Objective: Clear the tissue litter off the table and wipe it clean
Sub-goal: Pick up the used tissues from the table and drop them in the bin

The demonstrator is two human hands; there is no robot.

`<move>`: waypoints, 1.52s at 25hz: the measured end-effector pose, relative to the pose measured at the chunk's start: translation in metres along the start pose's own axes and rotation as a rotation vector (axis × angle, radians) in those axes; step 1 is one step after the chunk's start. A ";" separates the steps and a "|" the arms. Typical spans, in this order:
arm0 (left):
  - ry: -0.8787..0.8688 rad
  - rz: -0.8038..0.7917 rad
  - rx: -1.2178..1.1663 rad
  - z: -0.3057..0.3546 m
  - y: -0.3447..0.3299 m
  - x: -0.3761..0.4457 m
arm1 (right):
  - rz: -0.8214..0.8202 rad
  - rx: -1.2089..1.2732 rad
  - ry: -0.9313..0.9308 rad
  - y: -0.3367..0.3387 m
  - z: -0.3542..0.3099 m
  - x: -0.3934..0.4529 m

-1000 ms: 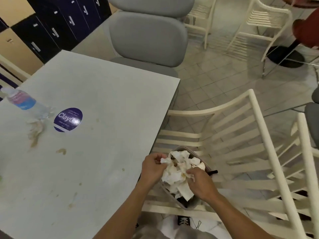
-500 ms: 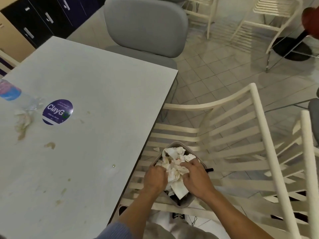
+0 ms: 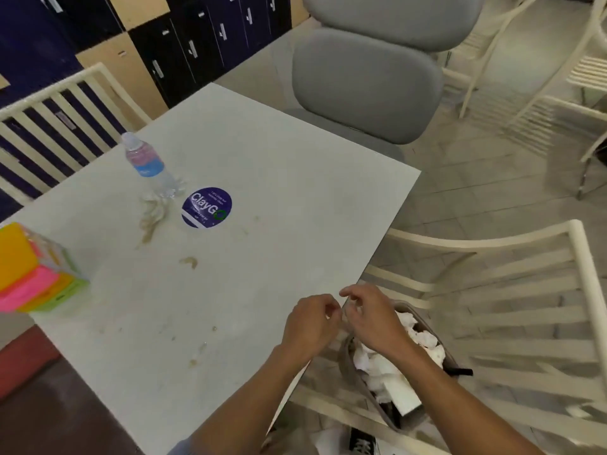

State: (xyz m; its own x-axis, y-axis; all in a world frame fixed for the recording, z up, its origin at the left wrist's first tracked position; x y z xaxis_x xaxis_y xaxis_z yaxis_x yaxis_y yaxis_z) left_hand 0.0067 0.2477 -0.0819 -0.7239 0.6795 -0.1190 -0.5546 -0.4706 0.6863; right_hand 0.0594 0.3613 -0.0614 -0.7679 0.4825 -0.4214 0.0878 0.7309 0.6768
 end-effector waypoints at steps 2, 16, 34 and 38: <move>0.034 0.071 -0.014 -0.016 0.040 -0.003 | -0.020 -0.024 0.038 -0.016 -0.032 0.006; 0.323 0.370 0.019 -0.212 0.263 -0.045 | -0.205 -0.228 0.203 -0.195 -0.227 0.055; 0.353 0.329 0.250 -0.293 0.323 0.045 | -0.088 -0.142 0.212 -0.210 -0.275 0.087; 0.343 0.491 0.117 -0.277 0.327 0.038 | -0.086 -0.069 0.182 -0.193 -0.267 0.082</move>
State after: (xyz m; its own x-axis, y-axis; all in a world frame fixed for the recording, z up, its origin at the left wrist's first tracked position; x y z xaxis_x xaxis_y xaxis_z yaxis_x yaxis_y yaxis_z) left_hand -0.3161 -0.0365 -0.0608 -0.9854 0.1691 0.0205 -0.0873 -0.6047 0.7916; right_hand -0.1899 0.1304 -0.0653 -0.8732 0.3200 -0.3675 -0.0216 0.7280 0.6852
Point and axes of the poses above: each hand's wrist, its own x-axis towards the middle knuckle, its own y-axis out of the back of the hand, z = x × y, the point moved 7 cm from there along x, towards the middle knuckle, and after that the axes turned 14 degrees about -y, right-handed, at the moved point
